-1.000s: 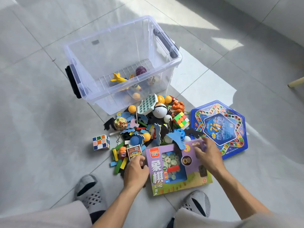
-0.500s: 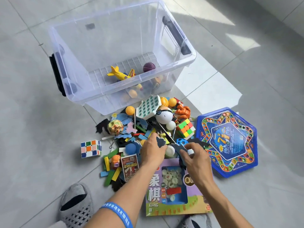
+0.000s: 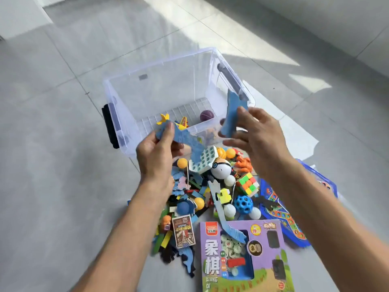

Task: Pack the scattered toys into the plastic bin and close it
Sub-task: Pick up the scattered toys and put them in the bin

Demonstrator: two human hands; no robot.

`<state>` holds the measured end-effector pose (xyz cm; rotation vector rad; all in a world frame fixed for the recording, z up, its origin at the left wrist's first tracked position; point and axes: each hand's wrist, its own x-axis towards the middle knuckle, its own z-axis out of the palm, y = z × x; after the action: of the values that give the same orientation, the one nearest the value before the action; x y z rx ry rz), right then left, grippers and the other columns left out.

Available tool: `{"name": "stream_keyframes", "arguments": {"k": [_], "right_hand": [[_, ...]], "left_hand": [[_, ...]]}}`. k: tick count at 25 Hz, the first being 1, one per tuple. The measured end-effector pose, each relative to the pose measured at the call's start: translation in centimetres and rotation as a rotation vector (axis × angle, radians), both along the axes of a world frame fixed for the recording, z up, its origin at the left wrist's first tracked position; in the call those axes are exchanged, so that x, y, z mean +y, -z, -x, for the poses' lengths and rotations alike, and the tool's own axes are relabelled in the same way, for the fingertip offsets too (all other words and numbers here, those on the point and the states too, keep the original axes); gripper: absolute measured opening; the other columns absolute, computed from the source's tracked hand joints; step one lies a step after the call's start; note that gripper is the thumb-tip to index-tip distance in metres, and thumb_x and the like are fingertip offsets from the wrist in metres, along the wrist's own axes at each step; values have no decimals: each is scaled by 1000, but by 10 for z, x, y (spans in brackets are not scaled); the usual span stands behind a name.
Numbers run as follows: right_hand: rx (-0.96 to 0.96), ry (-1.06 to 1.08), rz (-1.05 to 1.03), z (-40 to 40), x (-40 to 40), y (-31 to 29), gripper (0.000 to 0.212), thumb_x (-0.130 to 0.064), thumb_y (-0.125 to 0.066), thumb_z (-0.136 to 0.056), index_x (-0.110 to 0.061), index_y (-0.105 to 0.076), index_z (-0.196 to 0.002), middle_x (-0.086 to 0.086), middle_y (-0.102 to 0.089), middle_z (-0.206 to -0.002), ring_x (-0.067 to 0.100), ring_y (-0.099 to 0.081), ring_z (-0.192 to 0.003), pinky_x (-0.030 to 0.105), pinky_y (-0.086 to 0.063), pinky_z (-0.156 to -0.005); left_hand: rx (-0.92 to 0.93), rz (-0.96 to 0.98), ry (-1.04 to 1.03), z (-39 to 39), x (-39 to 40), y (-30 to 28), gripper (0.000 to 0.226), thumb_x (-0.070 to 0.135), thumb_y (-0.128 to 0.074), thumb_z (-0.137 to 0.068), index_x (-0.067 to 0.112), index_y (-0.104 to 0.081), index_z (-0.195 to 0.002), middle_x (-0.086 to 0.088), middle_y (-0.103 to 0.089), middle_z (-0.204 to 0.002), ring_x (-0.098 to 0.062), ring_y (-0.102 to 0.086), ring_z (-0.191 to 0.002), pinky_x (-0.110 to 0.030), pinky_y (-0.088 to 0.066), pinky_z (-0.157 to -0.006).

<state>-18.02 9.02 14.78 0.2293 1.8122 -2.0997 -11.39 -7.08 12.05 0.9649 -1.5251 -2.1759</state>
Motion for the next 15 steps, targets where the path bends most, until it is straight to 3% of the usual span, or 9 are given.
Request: {"name": "stream_keyframes", "arguments": {"k": [2, 4, 7, 11, 13, 15], "right_hand": [[-22, -18, -89, 37, -17, -8, 31, -28, -57, -97, -7, -52, -120, 16, -65, -108, 33, -72, -82, 37, -62, -67], [73, -2, -356, 38, -10, 18, 35, -23, -58, -94, -10, -52, -125, 12, -66, -108, 30, -71, -81, 42, -61, -71], [259, -177, -753, -32, 16, 87, 15, -23, -57, -91, -16, -62, -103, -1, -68, -92, 22, -68, -75, 40, -56, -66], [155, -591, -1179, -124, 49, 184, 29, -42, -64, -83, -18, -58, -99, 2, -60, -99, 25, -58, -85, 36, -46, -67], [220, -693, -1296, -146, 61, 212, 27, -42, -66, -81, -19, -60, -95, 1, -54, -99, 26, -55, -89, 35, -43, -64], [291, -769, -1348, -163, 66, 224, 22, -38, -72, -75, -21, -61, -84, -1, -53, -91, 25, -54, -82, 34, -41, -58]], "left_hand": [[-4, 20, 14, 25, -18, -27, 17, 31, -60, -94, 15, -64, -90, 1, -63, -76, -17, -61, -54, -23, -49, -48], [-121, 153, 54, 25, -20, -25, 28, 33, -61, -91, 17, -59, -114, 6, -62, -94, -17, -60, -58, -25, -51, -50], [-315, 404, 308, -20, 13, 36, 27, 33, -61, -86, 27, -61, -112, 10, -64, -103, -15, -67, -82, -33, -57, -72], [-673, 872, 807, -76, 29, 145, 45, 21, -56, -87, 25, -51, -132, 0, -54, -134, -22, -51, -119, -35, -44, -95], [-700, 1047, 963, -88, 24, 176, 55, 19, -58, -89, 27, -43, -140, 0, -45, -145, -24, -41, -126, -38, -41, -100], [-637, 1220, 1122, -91, 24, 188, 50, 26, -62, -90, 29, -46, -138, 4, -46, -144, -23, -38, -126, -38, -37, -101]]}}
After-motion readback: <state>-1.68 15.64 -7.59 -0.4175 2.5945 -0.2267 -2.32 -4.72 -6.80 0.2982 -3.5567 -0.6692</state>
